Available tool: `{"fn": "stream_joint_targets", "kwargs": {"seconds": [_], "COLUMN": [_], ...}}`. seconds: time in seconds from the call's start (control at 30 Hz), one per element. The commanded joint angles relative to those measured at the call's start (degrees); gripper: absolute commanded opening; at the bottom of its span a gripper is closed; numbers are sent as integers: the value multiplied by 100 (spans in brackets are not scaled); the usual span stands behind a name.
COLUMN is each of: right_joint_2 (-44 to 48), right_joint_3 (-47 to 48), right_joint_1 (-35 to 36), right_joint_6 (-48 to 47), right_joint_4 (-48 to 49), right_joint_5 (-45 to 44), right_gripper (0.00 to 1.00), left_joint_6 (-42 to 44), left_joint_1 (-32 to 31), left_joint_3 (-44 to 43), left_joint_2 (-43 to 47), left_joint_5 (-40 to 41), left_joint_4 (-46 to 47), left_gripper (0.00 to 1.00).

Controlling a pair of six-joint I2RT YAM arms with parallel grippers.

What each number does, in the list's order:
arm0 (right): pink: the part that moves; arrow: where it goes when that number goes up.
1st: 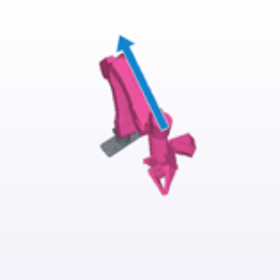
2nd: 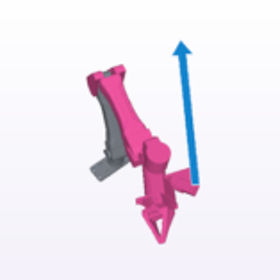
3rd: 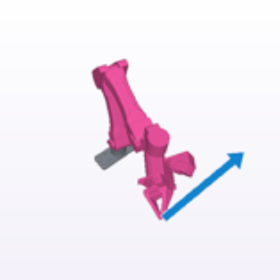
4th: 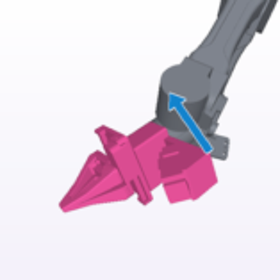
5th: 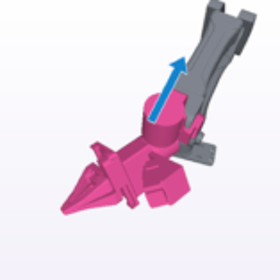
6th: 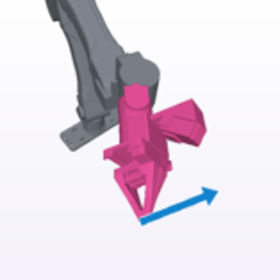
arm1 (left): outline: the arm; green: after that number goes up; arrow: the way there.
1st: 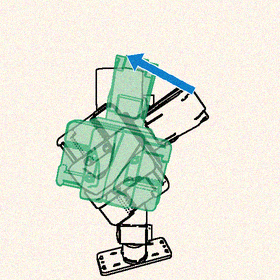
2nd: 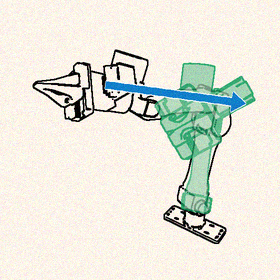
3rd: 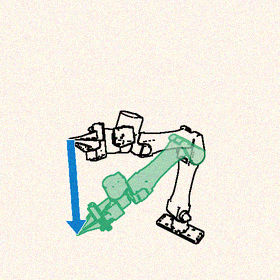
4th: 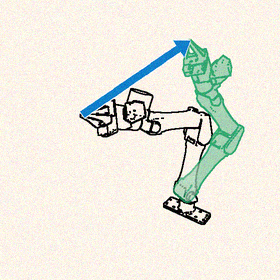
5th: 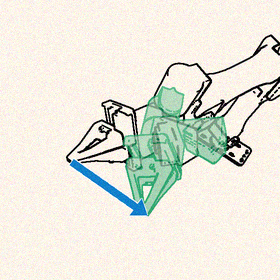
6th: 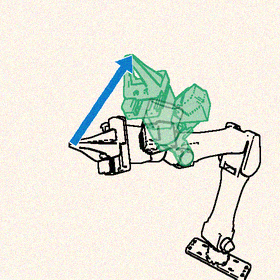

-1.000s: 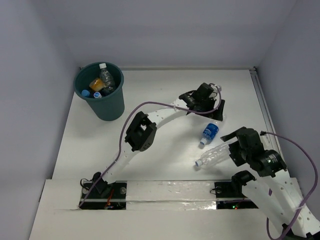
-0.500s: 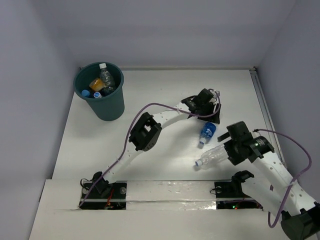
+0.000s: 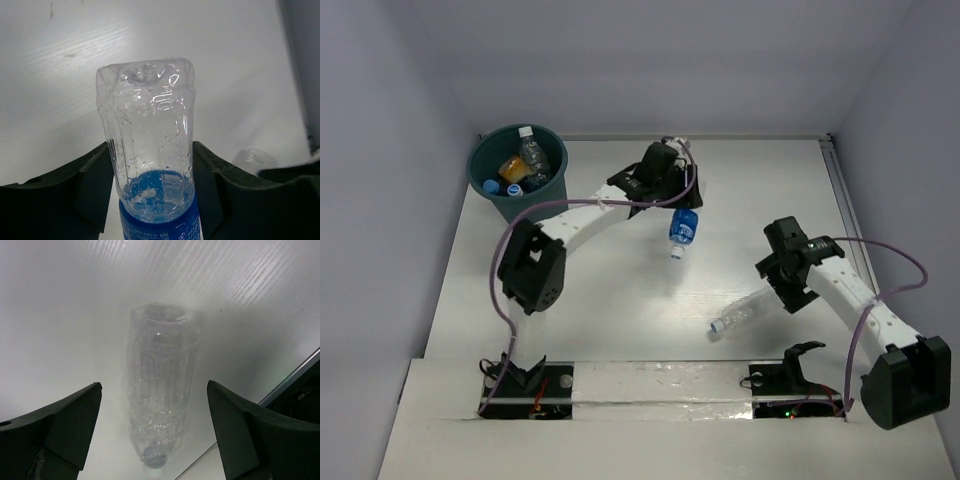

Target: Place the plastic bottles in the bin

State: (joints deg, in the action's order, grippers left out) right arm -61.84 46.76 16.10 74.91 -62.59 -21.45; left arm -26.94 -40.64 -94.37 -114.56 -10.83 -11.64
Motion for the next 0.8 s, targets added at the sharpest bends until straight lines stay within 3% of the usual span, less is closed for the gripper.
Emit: {"fn": "stream_joint_targets", "kwargs": {"seconds": [0.0, 0.23, 0.47, 0.6, 0.77], "right_joint_2": [-389, -1198, -1628, -1463, -1093], "right_joint_3": [237, -132, -19, 131, 929], "right_joint_1": [-115, -116, -116, -116, 340], "right_joint_6": [-441, -109, -73, -485, -1188], "right_joint_4": [132, 844, 1521, 1960, 2435], "right_joint_5": [42, 862, 854, 739, 853], "right_gripper": [91, 88, 67, 48, 48], "left_joint_6": [-31, 39, 267, 417, 409], "left_joint_1": [-190, -84, 214, 1125, 2471], "left_joint_3": [49, 533, 481, 367, 261], "left_joint_2": [1136, 2673, 3721, 4178, 4381], "left_joint_5": [28, 72, 309, 301, 3], "left_joint_4": [400, 181, -321, -611, -682], "left_gripper": [36, 36, 36, 36, 36]}}
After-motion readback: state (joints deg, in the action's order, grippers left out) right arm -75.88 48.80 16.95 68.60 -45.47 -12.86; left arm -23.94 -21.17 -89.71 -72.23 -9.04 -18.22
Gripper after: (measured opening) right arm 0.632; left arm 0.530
